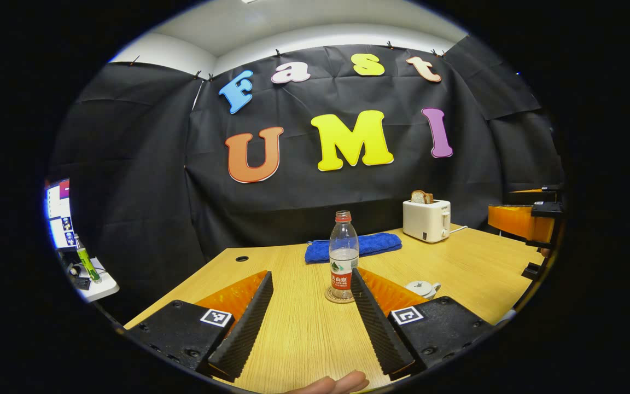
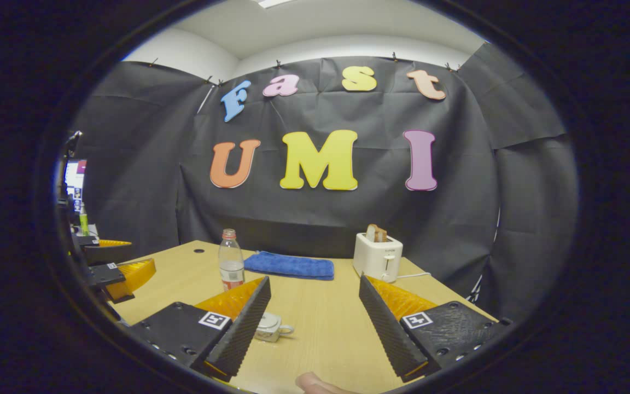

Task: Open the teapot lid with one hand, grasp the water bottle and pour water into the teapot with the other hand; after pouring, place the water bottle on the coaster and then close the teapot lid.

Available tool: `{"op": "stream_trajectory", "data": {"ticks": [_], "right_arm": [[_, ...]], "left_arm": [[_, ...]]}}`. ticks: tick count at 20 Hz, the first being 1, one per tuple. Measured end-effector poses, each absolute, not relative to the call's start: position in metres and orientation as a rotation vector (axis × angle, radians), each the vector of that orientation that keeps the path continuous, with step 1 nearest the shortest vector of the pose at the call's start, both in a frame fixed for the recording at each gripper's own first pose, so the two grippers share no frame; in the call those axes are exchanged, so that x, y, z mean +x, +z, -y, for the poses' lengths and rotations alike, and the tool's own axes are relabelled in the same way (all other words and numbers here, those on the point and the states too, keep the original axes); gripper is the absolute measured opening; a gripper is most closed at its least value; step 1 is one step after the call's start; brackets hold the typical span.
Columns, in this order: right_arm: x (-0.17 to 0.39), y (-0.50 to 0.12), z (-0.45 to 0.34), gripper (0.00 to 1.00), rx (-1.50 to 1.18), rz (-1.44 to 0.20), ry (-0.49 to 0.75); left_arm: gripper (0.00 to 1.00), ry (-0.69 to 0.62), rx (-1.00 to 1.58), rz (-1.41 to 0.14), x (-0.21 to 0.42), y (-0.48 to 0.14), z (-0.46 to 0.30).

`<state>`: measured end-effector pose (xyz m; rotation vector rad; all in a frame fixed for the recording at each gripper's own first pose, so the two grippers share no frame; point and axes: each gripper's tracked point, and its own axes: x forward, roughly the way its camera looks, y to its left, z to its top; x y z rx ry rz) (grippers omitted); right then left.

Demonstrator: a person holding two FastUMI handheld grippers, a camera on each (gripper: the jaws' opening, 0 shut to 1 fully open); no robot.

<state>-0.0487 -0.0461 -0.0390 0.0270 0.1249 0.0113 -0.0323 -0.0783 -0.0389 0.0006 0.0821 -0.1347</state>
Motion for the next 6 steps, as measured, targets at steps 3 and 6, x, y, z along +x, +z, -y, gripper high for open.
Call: {"op": "stream_trajectory", "data": {"ticks": [3, 6], "right_arm": [[-0.058, -0.043, 0.059, 0.97, 0.027, -0.113, -0.005], [-0.061, -0.045, 0.063, 0.97, 0.046, -0.112, 0.008]], "left_arm": [[0.90, -0.130, -0.021, -0.084, -0.031, -0.041, 0.082], [0.90, -0.128, -0.025, -0.068, -0.029, -0.040, 0.086]]}}
